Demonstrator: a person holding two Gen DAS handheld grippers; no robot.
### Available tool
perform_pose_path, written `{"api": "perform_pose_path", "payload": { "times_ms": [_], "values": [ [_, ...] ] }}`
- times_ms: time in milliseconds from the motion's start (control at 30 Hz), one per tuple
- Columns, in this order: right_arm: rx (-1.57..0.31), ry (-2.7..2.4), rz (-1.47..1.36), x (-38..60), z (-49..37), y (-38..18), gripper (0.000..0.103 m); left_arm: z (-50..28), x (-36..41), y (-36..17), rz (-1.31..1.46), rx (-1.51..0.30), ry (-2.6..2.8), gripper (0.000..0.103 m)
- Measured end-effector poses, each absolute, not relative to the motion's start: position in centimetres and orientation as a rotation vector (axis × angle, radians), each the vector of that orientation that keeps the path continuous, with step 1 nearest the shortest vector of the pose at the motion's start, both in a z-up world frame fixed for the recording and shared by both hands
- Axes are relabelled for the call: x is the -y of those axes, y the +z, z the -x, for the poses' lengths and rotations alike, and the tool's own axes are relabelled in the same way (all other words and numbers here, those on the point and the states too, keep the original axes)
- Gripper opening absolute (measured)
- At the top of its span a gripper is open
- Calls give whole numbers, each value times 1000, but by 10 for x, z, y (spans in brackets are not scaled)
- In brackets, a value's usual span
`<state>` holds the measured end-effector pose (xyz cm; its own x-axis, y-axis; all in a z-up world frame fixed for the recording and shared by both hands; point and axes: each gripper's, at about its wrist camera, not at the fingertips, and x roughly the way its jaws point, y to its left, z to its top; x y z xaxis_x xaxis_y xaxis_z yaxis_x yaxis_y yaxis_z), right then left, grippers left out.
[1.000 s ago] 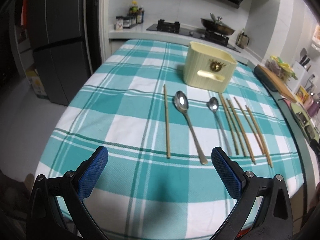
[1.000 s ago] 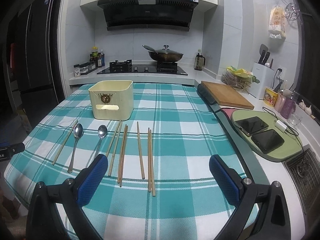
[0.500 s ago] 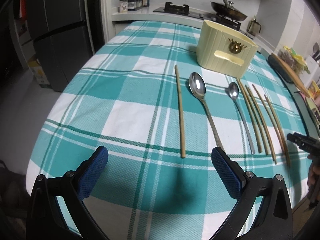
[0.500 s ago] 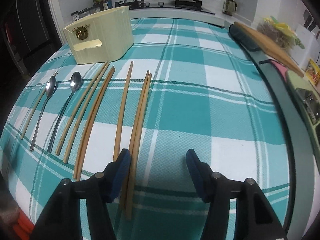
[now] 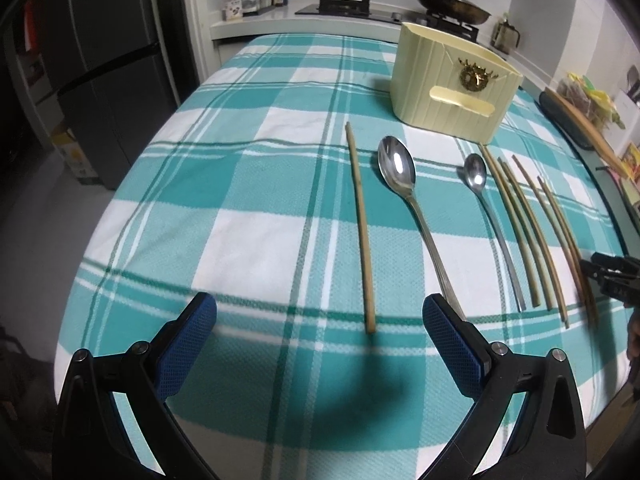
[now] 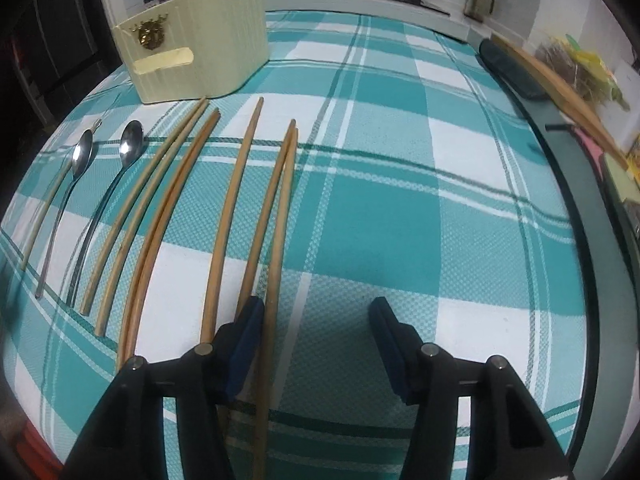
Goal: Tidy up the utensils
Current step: 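Lower the right tool onto a wooden chopstick and close it while the left tool grasps another chopstick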
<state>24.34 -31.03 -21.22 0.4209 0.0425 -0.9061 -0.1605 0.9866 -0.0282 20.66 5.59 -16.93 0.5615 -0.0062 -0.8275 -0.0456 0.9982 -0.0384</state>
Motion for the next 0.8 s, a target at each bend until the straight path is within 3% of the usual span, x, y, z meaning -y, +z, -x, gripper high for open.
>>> {"api": "perform_pose_path", "payload": {
  "times_ms": [233, 400, 633, 733, 800],
  "values": [
    [-1159, 141, 116, 316, -243, -212, 54, -261, -52, -189, -17, -1038, -67, 102],
    [-1179, 155, 140, 322, -241, -211, 54, -292, -40, -207, -141, -1069, -42, 89],
    [-1241, 224, 189, 320, -253, -209, 53, -321, -45, -214, -163, -1125, -104, 87],
    [-1249, 259, 215, 312, -272, -208, 39, -338, -47, -214, -160, -1146, -125, 81],
    [-1248, 265, 226, 305, -288, -208, 23, -351, -49, -213, -155, -1158, -135, 74]
  ]
}}
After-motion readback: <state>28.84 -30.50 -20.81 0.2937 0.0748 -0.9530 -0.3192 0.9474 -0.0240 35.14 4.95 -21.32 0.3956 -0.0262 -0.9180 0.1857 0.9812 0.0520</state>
